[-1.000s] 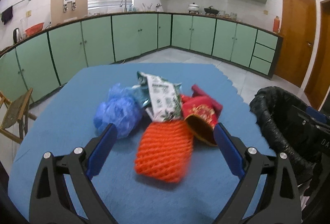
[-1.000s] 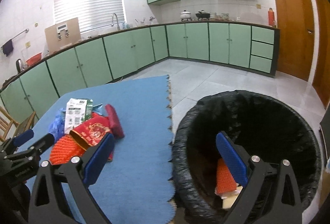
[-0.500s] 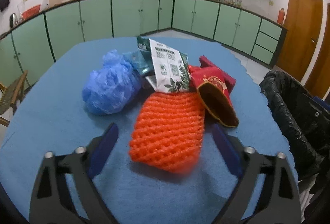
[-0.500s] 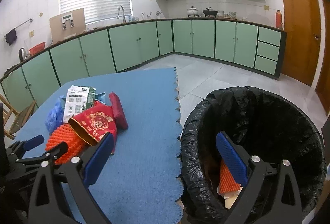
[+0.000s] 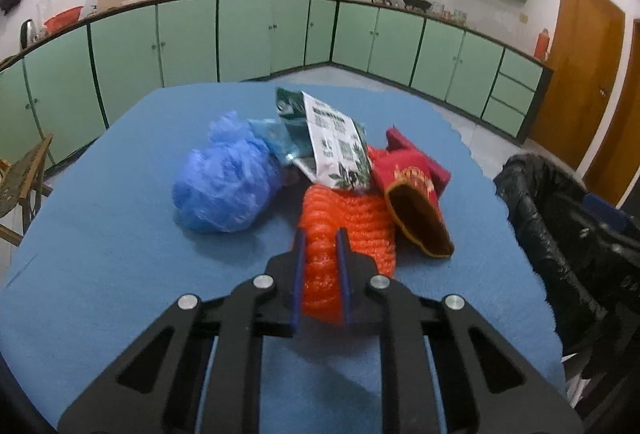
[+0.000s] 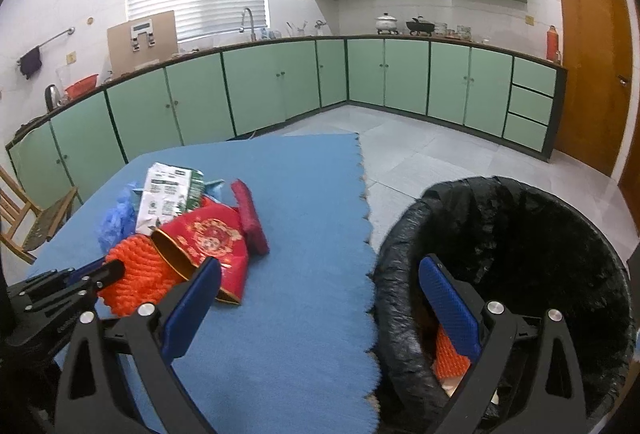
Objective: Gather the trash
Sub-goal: 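Return both tools to the mat and grasp another orange net with the left tool, then grasp the red packet with the right tool while the left holds the net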
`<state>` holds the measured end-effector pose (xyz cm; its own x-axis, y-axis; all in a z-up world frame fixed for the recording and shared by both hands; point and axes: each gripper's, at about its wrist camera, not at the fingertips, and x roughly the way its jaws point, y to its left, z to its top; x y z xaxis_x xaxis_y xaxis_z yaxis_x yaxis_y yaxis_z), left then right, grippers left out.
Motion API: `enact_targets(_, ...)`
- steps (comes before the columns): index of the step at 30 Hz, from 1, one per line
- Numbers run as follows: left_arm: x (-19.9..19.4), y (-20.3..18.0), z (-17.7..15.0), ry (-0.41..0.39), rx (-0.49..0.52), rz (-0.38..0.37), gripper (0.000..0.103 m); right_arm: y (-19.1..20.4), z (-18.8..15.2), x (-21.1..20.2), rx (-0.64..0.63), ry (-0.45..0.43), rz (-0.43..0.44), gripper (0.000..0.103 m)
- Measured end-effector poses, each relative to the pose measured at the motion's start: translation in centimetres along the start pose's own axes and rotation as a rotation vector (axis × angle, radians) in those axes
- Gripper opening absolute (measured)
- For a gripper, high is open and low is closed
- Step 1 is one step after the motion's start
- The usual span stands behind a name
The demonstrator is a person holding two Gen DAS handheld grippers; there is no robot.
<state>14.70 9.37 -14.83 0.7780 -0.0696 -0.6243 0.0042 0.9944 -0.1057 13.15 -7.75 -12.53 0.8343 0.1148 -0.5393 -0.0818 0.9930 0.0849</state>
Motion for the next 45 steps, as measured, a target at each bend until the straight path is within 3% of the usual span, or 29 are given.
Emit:
enact_targets(12, -4.4, 3.0, 0.4, -0.102, -0.019, 0.060, 0.013, 5.8, -0.1, 1.6, -0.073, 0.024, 0.091, 0.096)
enact_targets(18, -5.0, 5.1, 0.7, -0.129, -0.047, 0.092, 0.013, 8.3, -0.4, 2.9, -0.112, 0.037, 0.102, 0.089)
enact_targets(34, -3.7, 6.6, 0.3, -0.098, -0.067, 0.083, 0.013, 11.2, -0.9, 6.8, -0.173, 0.136, 0.065, 0.059)
enact_targets(45, -4.0, 5.8, 0.7, -0.105, -0.053, 0.068, 0.013, 10.7, -0.5, 5.9, -0.197, 0.151, 0.146, 0.020)
